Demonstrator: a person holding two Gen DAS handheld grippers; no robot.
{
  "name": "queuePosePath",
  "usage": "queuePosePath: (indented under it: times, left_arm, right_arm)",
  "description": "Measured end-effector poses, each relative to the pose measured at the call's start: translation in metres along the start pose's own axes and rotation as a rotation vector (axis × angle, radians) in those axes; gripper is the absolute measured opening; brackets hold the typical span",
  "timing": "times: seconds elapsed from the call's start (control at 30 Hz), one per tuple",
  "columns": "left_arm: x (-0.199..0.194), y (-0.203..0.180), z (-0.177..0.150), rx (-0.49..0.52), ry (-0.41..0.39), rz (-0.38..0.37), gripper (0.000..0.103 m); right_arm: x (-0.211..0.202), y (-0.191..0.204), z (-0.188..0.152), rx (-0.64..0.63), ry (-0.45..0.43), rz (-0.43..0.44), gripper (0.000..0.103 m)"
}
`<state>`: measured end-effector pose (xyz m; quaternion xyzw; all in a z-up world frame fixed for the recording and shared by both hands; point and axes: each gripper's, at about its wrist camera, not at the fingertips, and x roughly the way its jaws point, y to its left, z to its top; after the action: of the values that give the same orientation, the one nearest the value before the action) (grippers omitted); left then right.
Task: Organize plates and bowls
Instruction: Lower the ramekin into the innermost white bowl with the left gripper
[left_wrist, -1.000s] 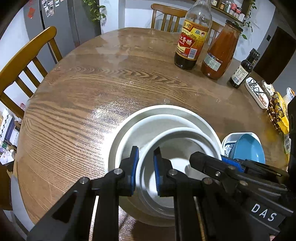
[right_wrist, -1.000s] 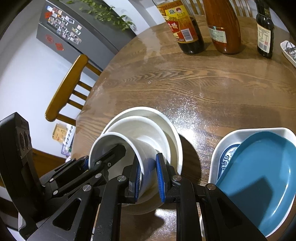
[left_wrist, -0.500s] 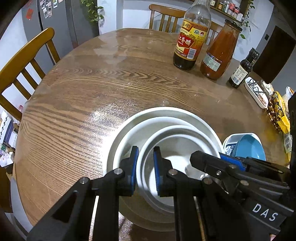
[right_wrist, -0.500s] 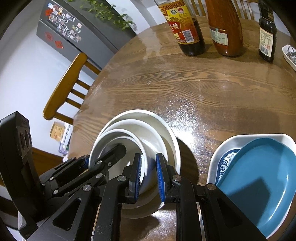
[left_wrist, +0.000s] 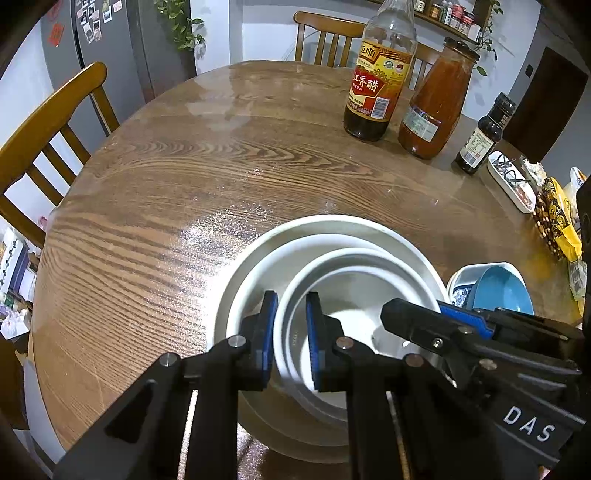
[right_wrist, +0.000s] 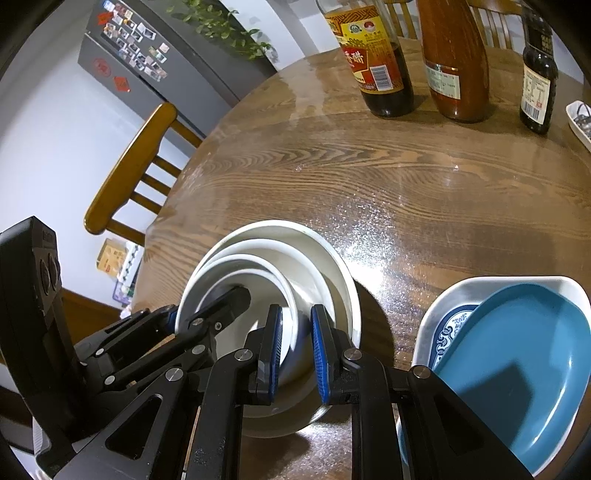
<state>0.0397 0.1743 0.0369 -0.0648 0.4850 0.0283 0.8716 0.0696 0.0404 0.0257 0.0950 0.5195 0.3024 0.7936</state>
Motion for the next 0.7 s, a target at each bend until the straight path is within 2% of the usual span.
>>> queuePosePath:
  times: [0.7]
  left_arm:
    - [-0.005, 0.002, -0.001, 0.015, -0.023, 0.011, 0.015]
  right_arm:
    - [-0.008, 0.015, -0.001, -0.089, -0.052, -0.093, 0.019]
